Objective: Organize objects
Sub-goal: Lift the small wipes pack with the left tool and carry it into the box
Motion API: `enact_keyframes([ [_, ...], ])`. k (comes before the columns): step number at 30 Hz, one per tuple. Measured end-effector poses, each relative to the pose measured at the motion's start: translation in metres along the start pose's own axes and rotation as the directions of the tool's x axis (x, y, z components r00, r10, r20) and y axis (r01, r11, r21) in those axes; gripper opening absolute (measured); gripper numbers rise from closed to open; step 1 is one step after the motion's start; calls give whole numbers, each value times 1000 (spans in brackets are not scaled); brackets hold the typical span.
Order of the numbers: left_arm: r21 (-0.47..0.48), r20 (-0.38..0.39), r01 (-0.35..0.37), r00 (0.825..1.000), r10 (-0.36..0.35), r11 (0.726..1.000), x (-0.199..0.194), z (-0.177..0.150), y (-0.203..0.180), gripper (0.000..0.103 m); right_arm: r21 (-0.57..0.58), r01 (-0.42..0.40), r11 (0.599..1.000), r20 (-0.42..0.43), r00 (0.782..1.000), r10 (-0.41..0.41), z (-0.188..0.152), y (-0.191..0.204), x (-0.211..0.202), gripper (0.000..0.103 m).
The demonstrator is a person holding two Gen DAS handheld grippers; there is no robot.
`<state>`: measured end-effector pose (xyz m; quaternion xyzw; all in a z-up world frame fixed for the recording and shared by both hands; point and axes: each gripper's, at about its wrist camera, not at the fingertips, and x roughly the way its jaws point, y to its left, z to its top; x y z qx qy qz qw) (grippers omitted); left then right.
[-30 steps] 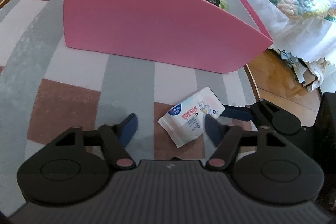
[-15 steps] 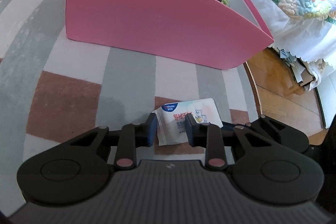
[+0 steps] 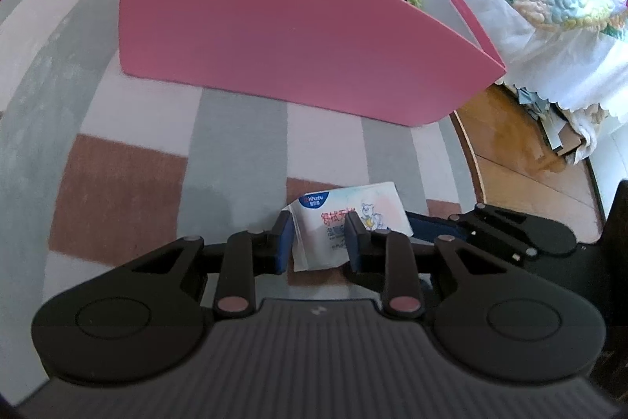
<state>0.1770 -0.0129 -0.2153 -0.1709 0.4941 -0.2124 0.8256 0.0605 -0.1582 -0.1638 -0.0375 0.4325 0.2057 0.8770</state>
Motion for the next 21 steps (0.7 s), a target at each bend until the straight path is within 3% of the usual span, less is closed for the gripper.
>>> enact_keyframes([
  [6, 48, -21, -3, 1000, 4, 999, -16, -16, -4, 27, 32, -5, 999, -46, 999, 6, -3, 9, -14, 60],
  [7, 47, -26, 0, 1000, 1, 999, -21, -19, -7, 27, 39, -12, 999, -54, 998, 14, 13, 16, -3, 62],
  [9, 38, -40, 7, 999, -5, 999, -29, -25, -10, 27, 57, -27, 998, -58, 998, 30, 15, 21, -4, 75],
  [11, 35, -39, 5, 999, -4, 999, -39, -32, -13, 28, 77, -45, 996, -62, 997, 50, 15, 28, -11, 79],
  [14, 45, -27, -3, 1000, 5, 999, -51, -33, -19, 30, 95, -51, 994, -65, 996, 58, 17, 35, -19, 79],
  [21, 26, -8, 52, 999, -52, 998, -85, -26, -27, 33, 110, -64, 992, -36, 997, 69, 30, 44, -49, 79],
])
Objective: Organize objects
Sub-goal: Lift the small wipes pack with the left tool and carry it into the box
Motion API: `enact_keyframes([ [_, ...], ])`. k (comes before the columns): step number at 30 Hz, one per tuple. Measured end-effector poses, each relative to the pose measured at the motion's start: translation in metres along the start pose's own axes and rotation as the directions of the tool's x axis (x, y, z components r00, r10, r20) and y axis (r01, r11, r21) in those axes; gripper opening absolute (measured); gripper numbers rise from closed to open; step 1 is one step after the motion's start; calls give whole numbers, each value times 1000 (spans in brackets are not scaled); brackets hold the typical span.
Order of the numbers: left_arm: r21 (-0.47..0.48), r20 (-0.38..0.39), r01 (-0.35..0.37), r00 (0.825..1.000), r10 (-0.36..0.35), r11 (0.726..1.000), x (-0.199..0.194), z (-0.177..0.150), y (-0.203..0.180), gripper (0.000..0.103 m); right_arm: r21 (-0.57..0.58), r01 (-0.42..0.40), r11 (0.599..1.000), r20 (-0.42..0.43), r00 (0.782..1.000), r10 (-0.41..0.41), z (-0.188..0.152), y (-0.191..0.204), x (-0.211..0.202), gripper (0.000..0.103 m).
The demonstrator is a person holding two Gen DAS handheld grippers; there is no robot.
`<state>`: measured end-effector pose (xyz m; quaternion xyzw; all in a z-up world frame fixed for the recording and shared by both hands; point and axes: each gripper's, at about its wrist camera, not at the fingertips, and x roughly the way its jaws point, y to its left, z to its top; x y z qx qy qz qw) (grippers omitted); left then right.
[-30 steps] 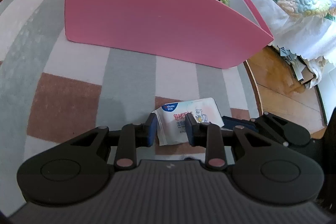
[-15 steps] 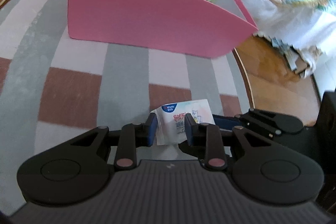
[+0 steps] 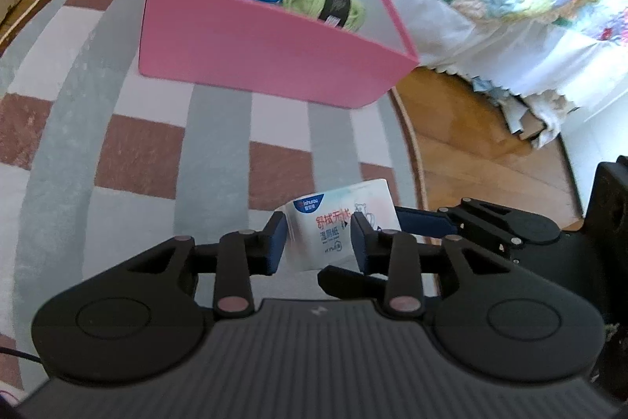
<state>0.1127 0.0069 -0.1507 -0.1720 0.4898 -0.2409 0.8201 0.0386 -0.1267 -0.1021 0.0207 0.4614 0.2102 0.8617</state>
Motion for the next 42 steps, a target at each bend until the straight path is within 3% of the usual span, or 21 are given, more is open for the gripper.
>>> enact_keyframes([
  [6, -22, 70, 44, 997, -43, 999, -35, 7, -13, 33, -29, -2, 1000, 45, 999, 3, 11, 11, -30, 79],
  [11, 23, 124, 38, 991, -41, 999, -59, 22, -34, 33, -79, 13, 997, 105, 994, -5, 25, 18, -57, 79],
  [22, 93, 123, 3, 992, -15, 996, -71, 92, -70, 33, -123, 59, 991, 198, 980, -34, 81, 15, -97, 79],
  [28, 75, 158, -13, 987, 1, 997, -60, 136, -71, 33, -174, 83, 981, 234, 971, -41, 126, 4, -99, 77],
  [32, 51, 166, -54, 985, 45, 997, -41, 162, -66, 33, -214, 102, 971, 236, 971, -50, 152, -7, -85, 68],
  [37, 6, 149, -78, 986, 76, 997, -7, 196, -54, 33, -164, 70, 984, 182, 982, -39, 186, -35, -55, 59],
  [42, -63, 101, -48, 993, 54, 997, 42, 220, -38, 33, -84, 83, 993, 104, 992, -74, 210, -67, -13, 49],
])
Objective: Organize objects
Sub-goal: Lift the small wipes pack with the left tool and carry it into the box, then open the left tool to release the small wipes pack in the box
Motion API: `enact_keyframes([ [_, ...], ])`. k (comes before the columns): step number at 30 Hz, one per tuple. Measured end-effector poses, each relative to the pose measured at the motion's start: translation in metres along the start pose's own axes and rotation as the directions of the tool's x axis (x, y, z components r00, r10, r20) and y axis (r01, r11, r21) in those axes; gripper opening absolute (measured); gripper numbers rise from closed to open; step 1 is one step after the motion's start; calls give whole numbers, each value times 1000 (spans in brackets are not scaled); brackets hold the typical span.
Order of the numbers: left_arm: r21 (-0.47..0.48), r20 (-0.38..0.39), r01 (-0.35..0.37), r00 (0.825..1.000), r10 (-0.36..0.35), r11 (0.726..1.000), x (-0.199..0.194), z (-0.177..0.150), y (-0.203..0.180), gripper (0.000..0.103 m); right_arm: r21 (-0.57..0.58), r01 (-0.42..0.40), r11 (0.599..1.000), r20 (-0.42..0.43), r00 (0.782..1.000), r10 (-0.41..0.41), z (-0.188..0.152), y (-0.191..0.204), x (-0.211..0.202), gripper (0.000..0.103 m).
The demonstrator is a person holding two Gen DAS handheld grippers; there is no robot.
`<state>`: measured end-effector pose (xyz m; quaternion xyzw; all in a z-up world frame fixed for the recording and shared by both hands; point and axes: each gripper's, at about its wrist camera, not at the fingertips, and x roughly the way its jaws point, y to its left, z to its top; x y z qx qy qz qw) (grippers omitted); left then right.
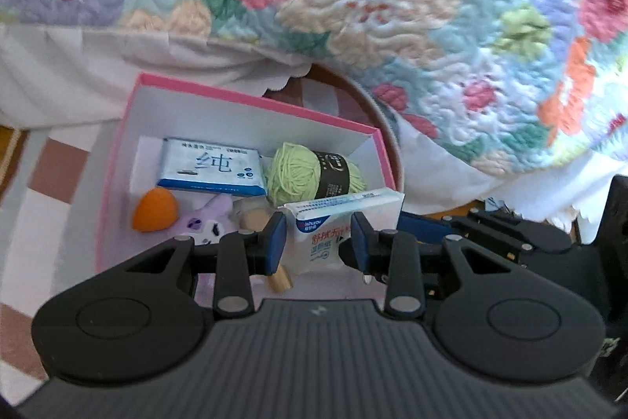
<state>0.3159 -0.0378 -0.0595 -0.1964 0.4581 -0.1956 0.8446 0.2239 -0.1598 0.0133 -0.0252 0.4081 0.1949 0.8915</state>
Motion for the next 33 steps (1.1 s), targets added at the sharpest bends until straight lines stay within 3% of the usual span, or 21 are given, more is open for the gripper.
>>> enact_keyframes([
  [7, -18, -59, 1, 998, -2, 1000, 54, 1, 8, 33, 64, 57, 996, -98, 994, -50, -2, -29, 45, 48],
  [15, -78, -120, 14, 993, -24, 997, 97, -5, 24, 33, 16, 150, 989, -162, 976, -145, -15, -33, 74, 48],
  [22, -40, -118, -44, 992, 40, 998, 110, -5, 16, 33, -83, 221, 972, -187, 954, -233, -18, -28, 89, 47],
  [26, 15, -84, -88, 992, 89, 996, 96, -7, 4, 40, -121, 263, 957, -123, 953, -278, -17, -25, 76, 51],
  [29, 42, -85, -98, 991, 101, 994, 78, -9, -2, 41, -68, 226, 972, -75, 970, -231, -21, -27, 58, 52],
  [33, 114, -103, -169, 978, 180, 979, 55, -16, -12, 43, 64, 160, 985, -8, 987, -160, -35, -33, 34, 53],
])
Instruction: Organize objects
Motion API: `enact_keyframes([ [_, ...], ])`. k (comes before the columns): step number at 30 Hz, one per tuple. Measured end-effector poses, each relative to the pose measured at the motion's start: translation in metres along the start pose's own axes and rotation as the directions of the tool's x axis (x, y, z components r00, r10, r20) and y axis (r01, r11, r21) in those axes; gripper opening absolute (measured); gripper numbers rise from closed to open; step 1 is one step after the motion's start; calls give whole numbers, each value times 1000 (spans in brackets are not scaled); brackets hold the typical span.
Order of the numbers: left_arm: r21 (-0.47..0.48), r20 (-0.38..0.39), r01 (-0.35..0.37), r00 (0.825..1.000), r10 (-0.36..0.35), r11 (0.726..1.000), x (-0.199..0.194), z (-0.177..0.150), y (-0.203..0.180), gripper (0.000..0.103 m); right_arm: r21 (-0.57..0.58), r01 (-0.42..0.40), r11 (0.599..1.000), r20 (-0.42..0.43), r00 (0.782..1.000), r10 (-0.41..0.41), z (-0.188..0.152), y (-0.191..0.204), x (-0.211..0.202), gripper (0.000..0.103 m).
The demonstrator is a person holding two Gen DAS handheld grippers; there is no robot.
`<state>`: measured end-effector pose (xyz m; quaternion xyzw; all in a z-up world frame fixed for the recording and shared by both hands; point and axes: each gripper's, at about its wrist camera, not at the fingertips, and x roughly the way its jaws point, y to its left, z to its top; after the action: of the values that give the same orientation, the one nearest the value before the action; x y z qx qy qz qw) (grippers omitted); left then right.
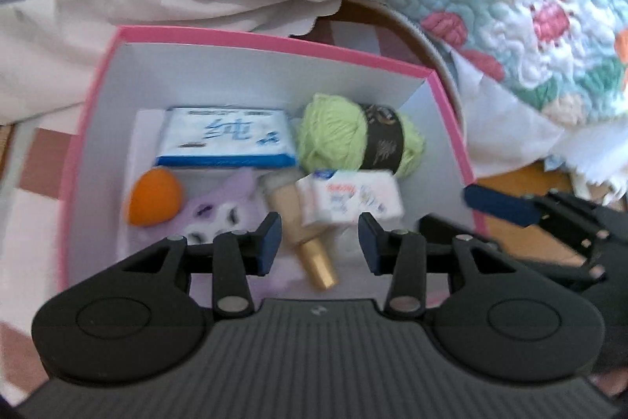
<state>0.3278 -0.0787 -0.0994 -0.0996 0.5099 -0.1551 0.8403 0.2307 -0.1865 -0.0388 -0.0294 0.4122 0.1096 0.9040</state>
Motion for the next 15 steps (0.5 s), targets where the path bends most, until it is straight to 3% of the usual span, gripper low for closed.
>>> enact_keyframes([
  [6, 46, 19, -114, 993, 114, 992, -49, -17, -2, 47, 93, -70, 993, 52, 996, 65, -11, -2, -29, 55],
  [15, 55, 66, -171, 984, 167, 984, -131, -33, -2, 65, 98, -69, 993, 75, 995, 62, -8, 17, -93, 65],
])
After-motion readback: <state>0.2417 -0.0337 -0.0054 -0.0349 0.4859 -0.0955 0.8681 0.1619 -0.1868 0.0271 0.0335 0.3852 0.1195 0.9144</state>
